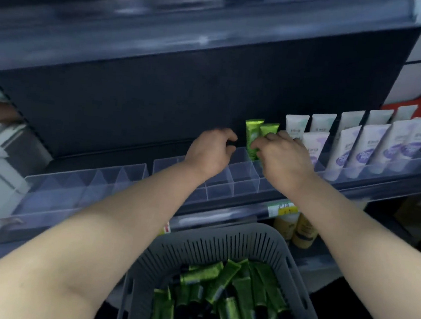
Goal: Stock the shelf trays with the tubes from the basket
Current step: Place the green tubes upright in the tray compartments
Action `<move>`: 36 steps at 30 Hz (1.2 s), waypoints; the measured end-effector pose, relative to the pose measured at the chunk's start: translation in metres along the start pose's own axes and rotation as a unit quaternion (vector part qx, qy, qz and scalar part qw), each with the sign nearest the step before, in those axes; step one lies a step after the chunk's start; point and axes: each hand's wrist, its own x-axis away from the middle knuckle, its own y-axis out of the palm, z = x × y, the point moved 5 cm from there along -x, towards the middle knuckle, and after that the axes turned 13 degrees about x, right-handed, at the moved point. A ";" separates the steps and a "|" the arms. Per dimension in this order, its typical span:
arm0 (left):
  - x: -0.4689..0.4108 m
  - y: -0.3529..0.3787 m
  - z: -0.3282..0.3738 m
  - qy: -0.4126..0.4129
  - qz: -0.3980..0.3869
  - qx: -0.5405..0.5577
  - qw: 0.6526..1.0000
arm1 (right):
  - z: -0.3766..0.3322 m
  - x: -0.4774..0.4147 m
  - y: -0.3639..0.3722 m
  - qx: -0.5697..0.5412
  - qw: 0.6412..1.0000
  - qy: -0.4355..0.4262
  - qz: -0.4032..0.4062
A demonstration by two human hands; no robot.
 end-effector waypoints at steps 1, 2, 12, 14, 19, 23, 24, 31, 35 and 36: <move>0.010 0.000 -0.002 0.008 -0.002 -0.005 1.000 | -0.005 0.008 0.001 -0.008 1.000 -0.001 0.001; 0.020 0.000 -0.004 0.014 -0.004 -0.008 1.000 | -0.011 0.016 0.004 -0.019 1.000 -0.003 0.000; 0.126 0.040 -0.042 -0.014 -0.013 0.036 0.999 | -0.072 0.113 0.084 -0.062 0.992 -0.036 -0.108; 0.144 0.057 -0.055 -0.041 -0.028 0.045 0.998 | -0.079 0.131 0.108 -0.059 0.982 -0.045 -0.172; 0.187 0.105 -0.093 -0.143 -0.114 0.056 0.982 | -0.085 0.173 0.155 -0.069 0.943 -0.070 -0.319; 0.219 0.135 -0.118 -0.228 -0.165 0.068 0.957 | -0.088 0.189 0.171 -0.086 0.924 -0.074 -0.365; 0.226 0.141 -0.123 -0.243 -0.172 0.068 0.952 | -0.089 0.191 0.174 -0.093 0.921 -0.072 -0.372; 0.261 0.160 -0.131 -0.281 -0.184 0.080 0.939 | -0.107 0.202 0.195 -0.022 0.896 -0.125 -0.425; 0.269 0.160 -0.134 -0.287 -0.178 0.082 0.938 | -0.116 0.209 0.204 -0.003 0.885 -0.139 -0.444; 0.270 0.160 -0.135 -0.289 -0.175 0.081 0.938 | -0.116 0.209 0.206 -0.004 0.884 -0.139 -0.446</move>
